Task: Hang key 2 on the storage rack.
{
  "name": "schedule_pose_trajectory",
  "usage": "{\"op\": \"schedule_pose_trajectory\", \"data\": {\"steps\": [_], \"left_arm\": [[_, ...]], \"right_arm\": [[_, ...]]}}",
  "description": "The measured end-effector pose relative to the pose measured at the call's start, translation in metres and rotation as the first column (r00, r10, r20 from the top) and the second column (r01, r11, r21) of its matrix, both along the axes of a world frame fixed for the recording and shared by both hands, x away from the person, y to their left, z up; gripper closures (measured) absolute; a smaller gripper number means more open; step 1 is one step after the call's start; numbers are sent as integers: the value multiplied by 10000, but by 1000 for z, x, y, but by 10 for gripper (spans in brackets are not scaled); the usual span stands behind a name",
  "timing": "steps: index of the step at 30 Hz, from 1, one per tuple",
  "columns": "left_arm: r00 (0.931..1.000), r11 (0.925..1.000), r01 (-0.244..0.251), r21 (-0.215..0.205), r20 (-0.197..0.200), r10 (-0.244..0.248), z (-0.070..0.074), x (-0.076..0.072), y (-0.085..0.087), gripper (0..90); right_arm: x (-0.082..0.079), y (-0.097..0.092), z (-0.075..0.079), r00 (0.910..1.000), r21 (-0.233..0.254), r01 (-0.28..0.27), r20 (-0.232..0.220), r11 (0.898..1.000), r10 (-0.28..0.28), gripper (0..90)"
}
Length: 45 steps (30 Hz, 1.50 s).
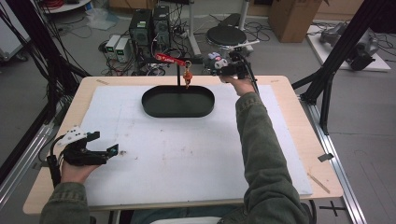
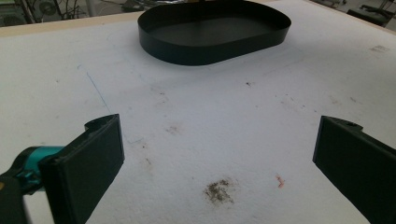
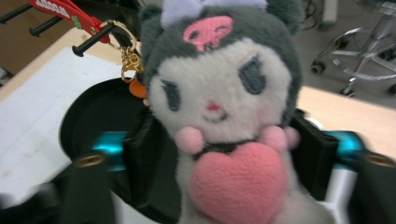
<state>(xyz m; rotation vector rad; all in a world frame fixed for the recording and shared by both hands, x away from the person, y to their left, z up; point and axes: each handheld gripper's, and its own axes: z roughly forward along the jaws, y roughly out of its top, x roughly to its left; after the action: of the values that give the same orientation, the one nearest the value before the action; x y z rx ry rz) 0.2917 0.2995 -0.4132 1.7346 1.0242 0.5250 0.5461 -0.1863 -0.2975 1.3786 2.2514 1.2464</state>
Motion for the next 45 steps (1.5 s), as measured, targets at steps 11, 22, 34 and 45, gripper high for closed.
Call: {"op": "schedule_pose_trajectory", "data": {"steps": [11, 22, 34, 45], "left_arm": [[10000, 10000, 23, -18, -29, -23, 0, 0, 0, 24], [9999, 9999, 70, 74, -89, -69, -1, 1, -3, 25], [9999, 9999, 86, 84, -117, -85, -1, 1, -3, 24], [9998, 9999, 112, 99, -185, -110, -1, 0, -2, 24]], "right_arm": [[-22, 8, -8, 9909, -1296, -1348, -164, 9824, 1338, 12], [-50, -4, -13, 9858, -793, -1567, 488, 9845, 1608, 12], [-74, -29, -22, 9861, -691, -1530, 545, 9858, 1569, 6], [-94, -47, -34, 9913, -594, -1109, 640, 9921, 1146, 6]]}}
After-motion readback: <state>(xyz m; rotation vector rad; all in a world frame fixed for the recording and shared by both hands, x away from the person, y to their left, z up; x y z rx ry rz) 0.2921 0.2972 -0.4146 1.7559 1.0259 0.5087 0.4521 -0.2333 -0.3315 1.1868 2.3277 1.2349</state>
